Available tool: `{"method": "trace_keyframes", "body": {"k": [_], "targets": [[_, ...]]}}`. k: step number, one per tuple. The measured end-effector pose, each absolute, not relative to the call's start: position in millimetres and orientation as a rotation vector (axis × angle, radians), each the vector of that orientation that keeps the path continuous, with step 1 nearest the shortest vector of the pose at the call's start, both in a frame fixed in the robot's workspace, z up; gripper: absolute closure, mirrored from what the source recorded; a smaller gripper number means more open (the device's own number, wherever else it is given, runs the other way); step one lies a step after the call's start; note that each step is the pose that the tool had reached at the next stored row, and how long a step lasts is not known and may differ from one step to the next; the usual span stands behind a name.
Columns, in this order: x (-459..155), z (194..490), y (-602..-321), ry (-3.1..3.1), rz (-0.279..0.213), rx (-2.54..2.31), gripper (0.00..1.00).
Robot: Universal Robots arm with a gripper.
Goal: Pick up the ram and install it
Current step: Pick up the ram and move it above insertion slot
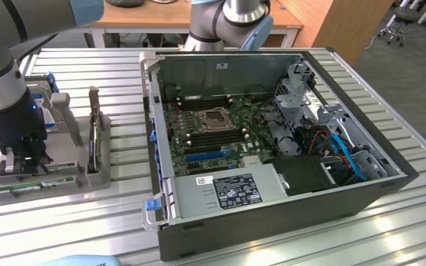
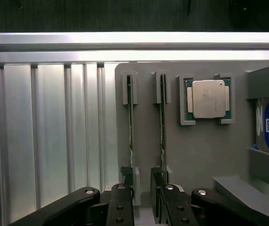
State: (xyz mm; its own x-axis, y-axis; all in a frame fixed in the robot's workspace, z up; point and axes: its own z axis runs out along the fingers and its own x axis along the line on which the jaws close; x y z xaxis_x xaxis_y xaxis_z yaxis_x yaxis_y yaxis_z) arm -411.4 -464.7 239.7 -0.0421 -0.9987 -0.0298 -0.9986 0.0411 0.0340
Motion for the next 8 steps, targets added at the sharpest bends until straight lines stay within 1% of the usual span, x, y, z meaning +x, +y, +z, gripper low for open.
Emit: {"method": "trace_keyframes", "body": {"k": [8], "targets": [[-411.4,233.1,-464.7,-2.265,-0.071,2.173,0.71]]}}
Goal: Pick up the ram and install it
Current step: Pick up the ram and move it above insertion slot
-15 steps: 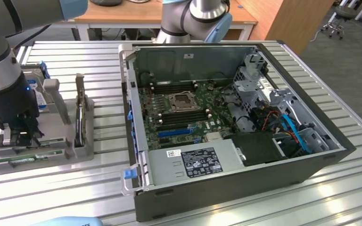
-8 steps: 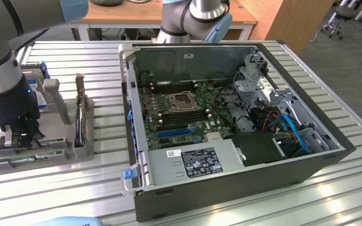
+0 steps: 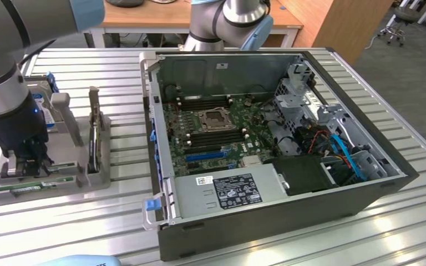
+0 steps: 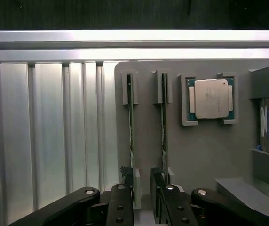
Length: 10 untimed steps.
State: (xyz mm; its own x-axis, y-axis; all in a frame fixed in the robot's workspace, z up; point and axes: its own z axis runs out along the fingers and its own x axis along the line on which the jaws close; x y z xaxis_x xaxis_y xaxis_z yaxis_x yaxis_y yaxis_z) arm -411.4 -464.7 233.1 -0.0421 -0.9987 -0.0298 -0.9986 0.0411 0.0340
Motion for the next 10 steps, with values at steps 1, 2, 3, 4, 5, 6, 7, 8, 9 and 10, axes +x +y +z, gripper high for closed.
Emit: {"method": "trace_keyframes", "body": {"k": [1,2,3,4,5,6,7,8,9,10], "targets": [[-411.4,232.7,-464.7,-2.265,-0.071,2.173,0.71],[-411.4,232.8,-464.7,-2.265,-0.071,2.172,0.71],[-411.4,232.8,-464.7,-2.265,-0.071,2.172,0.71],[-411.4,232.7,-464.7,-2.265,-0.071,2.172,0.71],[-411.4,232.6,-464.7,-2.265,-0.071,2.173,0.71],[-411.5,232.4,-465.1,-2.266,-0.071,2.173,0.71],[-411.6,232.4,-465.8,-2.265,-0.071,2.173,0.71],[-411.6,232.5,-466.7,-2.265,-0.071,2.173,0.71],[-411.7,232.6,-467.2,-2.265,-0.071,2.173,0.71],[-411.7,232.6,-467.5,-2.265,-0.071,2.173,0.71]]}}
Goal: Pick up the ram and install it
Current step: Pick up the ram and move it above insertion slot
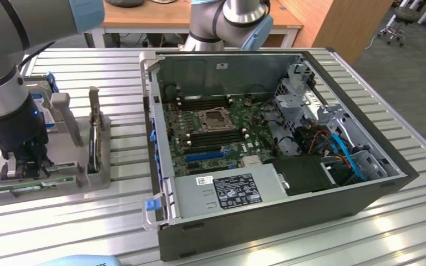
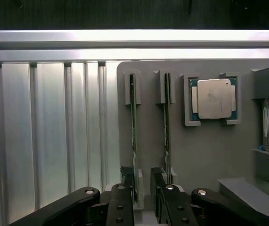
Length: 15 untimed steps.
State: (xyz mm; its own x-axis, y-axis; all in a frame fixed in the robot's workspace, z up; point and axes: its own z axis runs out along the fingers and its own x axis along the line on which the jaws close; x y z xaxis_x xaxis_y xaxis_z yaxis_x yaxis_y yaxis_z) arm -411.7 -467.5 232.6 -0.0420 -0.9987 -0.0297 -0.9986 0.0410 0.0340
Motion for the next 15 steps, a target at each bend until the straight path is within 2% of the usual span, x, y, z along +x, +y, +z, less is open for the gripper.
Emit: {"method": "trace_keyframes", "body": {"k": [15], "targets": [[-411.7,225.9,-467.7,-2.265,-0.071,2.173,0.71]]}}
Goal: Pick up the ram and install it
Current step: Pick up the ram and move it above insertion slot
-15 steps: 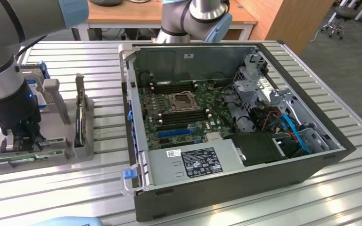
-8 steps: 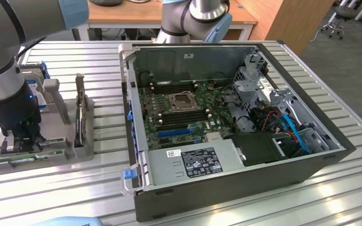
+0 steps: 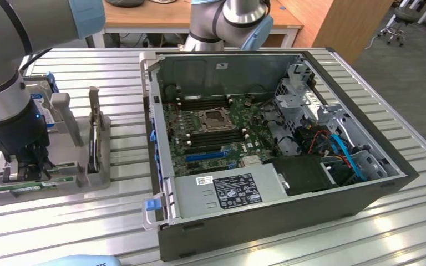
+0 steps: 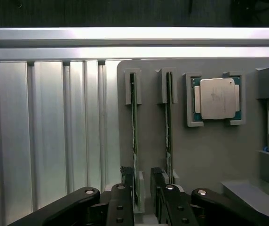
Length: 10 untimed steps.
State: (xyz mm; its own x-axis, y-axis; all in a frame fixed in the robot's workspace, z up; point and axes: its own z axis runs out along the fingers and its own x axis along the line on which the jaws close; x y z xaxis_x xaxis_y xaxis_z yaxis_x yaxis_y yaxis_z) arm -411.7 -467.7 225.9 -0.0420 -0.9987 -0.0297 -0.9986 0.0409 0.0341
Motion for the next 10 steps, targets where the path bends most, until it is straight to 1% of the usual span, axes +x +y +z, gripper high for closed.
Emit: {"method": "trace_keyframes", "body": {"k": [10], "targets": [[-411.6,217.6,-467.7,-2.265,-0.071,2.173,0.71]]}}
